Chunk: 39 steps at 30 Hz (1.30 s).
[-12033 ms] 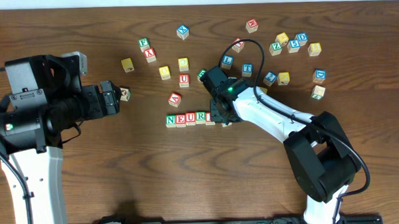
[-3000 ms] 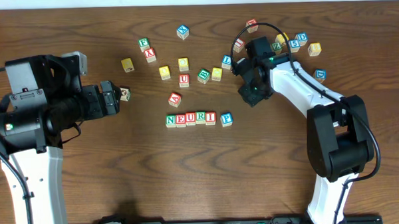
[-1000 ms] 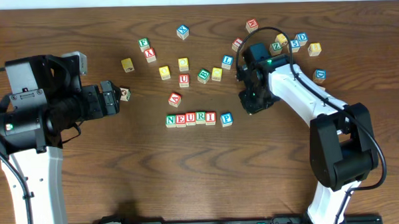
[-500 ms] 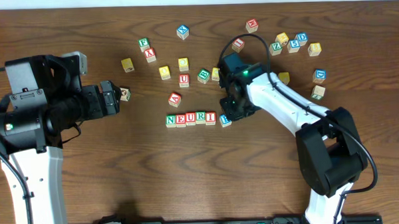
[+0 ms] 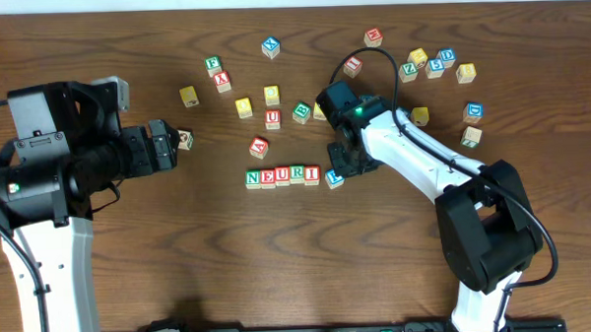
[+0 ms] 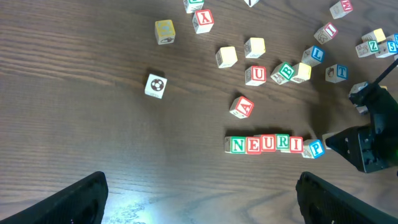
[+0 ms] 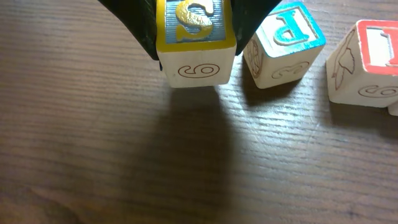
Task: Spell out NEURIPS
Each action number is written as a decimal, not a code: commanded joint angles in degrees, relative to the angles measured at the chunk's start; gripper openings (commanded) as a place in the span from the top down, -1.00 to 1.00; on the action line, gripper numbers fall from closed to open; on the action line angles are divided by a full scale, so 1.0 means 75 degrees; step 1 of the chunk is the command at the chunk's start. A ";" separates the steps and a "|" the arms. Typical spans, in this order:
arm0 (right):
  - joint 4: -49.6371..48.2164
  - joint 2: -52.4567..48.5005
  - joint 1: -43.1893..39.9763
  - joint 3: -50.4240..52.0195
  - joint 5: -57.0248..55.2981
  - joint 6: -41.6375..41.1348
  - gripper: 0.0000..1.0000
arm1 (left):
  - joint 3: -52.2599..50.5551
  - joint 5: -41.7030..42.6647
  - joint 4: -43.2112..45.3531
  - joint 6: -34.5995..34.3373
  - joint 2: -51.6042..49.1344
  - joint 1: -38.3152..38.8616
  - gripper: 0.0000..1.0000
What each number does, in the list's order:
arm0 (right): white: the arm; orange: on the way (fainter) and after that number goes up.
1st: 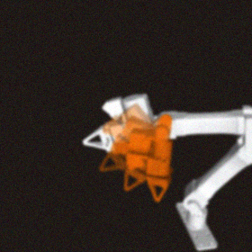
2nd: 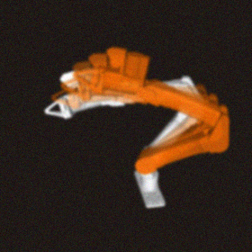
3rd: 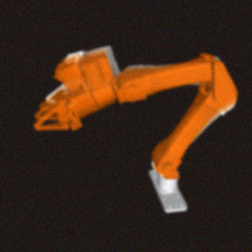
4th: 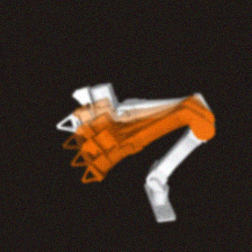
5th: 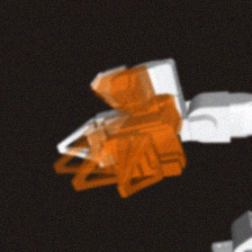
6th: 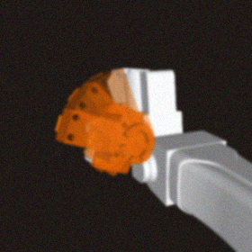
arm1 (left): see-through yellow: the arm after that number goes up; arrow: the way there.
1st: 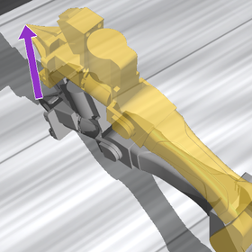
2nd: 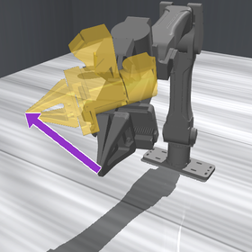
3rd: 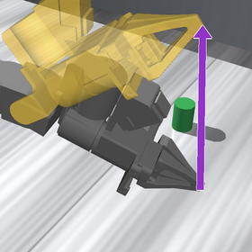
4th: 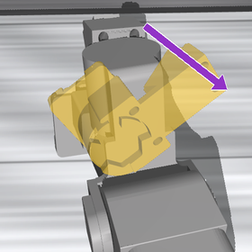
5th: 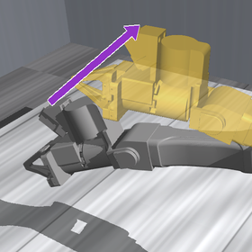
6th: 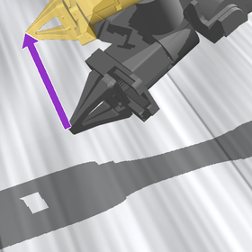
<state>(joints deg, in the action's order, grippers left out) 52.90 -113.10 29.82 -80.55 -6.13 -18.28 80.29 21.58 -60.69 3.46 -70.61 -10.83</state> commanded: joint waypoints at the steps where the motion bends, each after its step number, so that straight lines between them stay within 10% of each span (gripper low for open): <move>1: 0.0286 0.0178 0.0023 0.0029 -0.0111 -0.0323 0.66 | 0.0122 0.0055 -0.0017 0.0079 0.0035 -0.0032 -0.90; 39: 0.0571 0.0178 0.0638 0.0029 0.0015 -0.1751 0.66 | 0.0122 0.0058 -0.0017 0.0079 0.0035 -0.0032 -0.90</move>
<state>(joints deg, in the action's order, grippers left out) 57.65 -113.10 34.33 -80.51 -4.97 -29.95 80.29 21.58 -60.69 3.46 -70.61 -10.83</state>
